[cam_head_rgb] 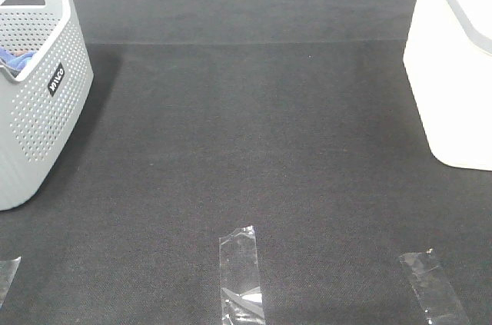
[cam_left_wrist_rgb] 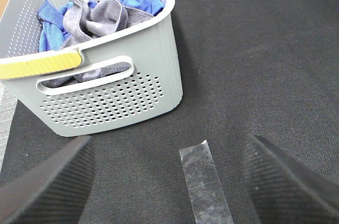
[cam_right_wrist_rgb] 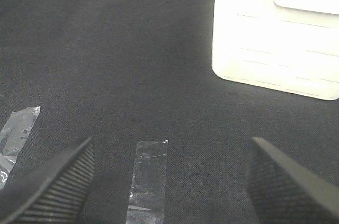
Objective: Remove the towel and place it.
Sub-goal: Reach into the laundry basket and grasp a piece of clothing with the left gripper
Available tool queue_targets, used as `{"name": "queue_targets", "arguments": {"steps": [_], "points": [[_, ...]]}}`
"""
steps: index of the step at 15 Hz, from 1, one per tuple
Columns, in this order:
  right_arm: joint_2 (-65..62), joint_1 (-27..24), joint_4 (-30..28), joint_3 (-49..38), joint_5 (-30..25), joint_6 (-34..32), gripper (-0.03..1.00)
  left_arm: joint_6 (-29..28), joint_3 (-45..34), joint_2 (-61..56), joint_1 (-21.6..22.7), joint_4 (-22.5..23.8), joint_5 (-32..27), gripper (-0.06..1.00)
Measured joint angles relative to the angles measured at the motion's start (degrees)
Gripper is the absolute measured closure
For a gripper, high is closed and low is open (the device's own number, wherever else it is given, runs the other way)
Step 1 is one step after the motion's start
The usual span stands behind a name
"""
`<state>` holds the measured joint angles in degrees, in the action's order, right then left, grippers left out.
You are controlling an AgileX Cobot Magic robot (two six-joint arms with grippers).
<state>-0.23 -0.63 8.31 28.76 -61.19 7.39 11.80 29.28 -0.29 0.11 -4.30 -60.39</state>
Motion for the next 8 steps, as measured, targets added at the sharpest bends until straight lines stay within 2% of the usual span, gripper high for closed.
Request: {"name": "queue_targets", "arguments": {"steps": [8], "points": [[0.0, 0.0, 0.0, 0.0, 0.0, 0.0, 0.23, 0.0, 0.0, 0.0, 0.0, 0.0, 0.0, 0.21]]}}
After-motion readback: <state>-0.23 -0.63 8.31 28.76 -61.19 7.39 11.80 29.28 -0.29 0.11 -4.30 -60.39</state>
